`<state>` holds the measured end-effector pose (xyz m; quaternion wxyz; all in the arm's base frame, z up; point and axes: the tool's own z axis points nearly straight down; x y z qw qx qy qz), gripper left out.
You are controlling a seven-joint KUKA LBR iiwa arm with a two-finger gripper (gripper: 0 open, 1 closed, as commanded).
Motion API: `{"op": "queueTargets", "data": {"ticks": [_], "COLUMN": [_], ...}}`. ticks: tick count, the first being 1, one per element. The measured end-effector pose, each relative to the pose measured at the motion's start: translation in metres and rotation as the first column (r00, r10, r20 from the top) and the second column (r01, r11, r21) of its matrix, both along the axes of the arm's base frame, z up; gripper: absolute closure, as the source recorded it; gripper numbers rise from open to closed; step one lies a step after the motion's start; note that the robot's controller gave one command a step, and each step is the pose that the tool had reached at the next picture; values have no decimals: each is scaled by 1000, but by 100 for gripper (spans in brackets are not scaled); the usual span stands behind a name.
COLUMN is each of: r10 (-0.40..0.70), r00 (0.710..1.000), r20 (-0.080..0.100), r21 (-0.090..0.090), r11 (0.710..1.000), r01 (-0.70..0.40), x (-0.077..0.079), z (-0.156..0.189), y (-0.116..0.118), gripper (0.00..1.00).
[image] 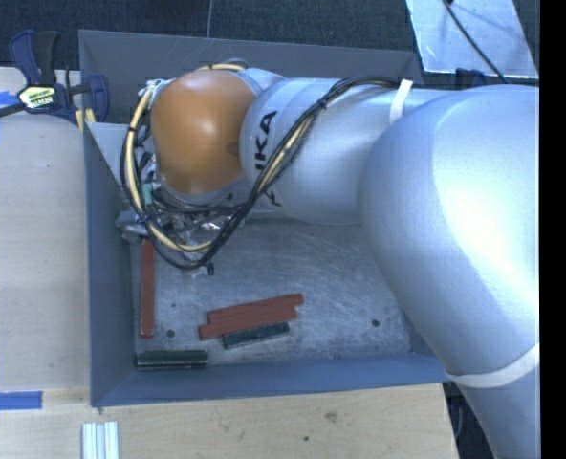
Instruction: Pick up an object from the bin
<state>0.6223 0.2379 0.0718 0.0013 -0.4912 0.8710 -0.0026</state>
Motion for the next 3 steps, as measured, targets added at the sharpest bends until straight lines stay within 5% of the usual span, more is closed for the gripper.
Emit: {"op": "queueTargets", "data": {"ticks": [1, 2, 3], "r10": [2, -4, -9], "r00": [1000, 1000, 1000], "r20": [-3, 6, 3], "r21": [4, 8, 7], "r11": [1000, 1000, 1000], "r01": [-2, 4, 9], "x": [-1, 1, 3], "z": [0, 78, 103], "y": [2, 3, 3], "gripper": [100, 100, 100]}}
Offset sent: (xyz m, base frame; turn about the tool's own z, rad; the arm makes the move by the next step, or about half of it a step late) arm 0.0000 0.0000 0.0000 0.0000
